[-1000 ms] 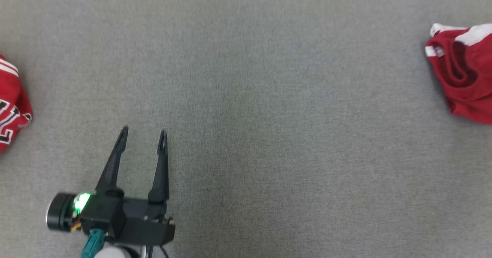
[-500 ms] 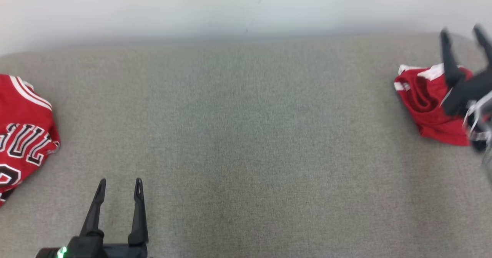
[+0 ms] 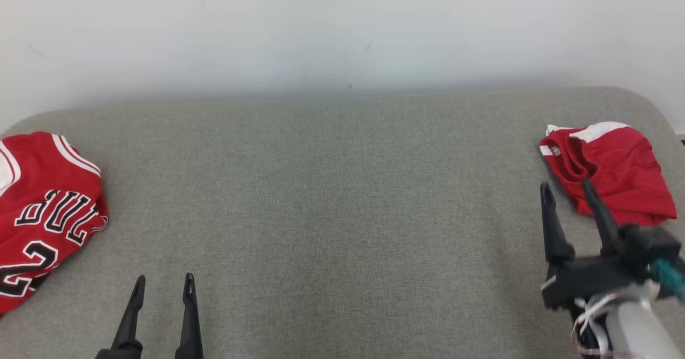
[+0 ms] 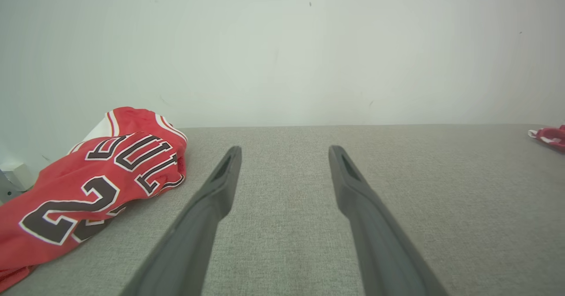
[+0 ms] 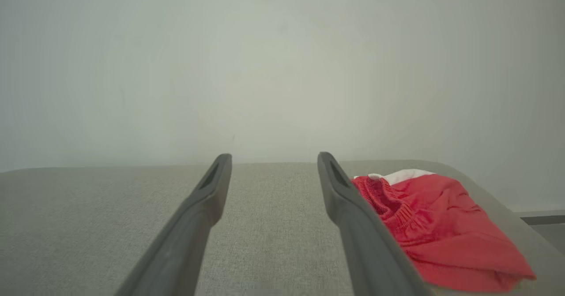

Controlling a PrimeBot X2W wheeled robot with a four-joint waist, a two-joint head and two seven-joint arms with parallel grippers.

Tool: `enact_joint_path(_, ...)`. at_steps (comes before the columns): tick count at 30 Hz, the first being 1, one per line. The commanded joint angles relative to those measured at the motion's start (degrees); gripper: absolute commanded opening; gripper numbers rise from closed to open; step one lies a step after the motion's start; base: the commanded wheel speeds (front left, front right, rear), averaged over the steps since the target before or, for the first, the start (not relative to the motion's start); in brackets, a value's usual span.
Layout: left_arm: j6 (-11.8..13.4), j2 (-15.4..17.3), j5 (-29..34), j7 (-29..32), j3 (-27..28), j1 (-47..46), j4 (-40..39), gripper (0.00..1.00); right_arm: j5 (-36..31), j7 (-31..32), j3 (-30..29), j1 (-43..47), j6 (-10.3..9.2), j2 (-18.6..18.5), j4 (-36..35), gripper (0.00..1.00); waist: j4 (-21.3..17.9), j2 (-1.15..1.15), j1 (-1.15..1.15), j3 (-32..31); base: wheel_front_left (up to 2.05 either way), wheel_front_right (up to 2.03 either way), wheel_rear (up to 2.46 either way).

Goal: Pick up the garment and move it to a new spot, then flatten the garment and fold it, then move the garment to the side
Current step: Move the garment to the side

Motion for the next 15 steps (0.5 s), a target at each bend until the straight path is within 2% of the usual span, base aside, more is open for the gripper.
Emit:
enact_joint_path(1, 0.6, -0.1, -0.7, -0.2, 0.0, 1.6, 0.2, 1.0, -2.1, 0.0, -1.6, 3.6, -0.13, 2.0, -2.8, 1.0, -0.2, 0.01, 0.01, -1.0, 0.0, 0.0, 0.0)
enact_joint_path(6, 1.5, -0.1, -1.0, -0.2, -0.3, 2.1, 0.3, 1.0, -4.7, 0.0, -2.8, 11.6, -0.13, 6.7, -8.6, 1.0, -0.7, 0.01, 0.01, -2.0, 0.0, 0.0, 0.0)
enact_joint_path(15, 2.1, -0.1, 0.2, -0.2, -1.5, 1.6, 0.3, 1.0, -6.6, 0.0, -2.7, 18.1, -0.13, 9.3, -12.5, 1.0, -0.8, 0.01, 0.01, -2.7, 0.0, 0.0, 0.0)
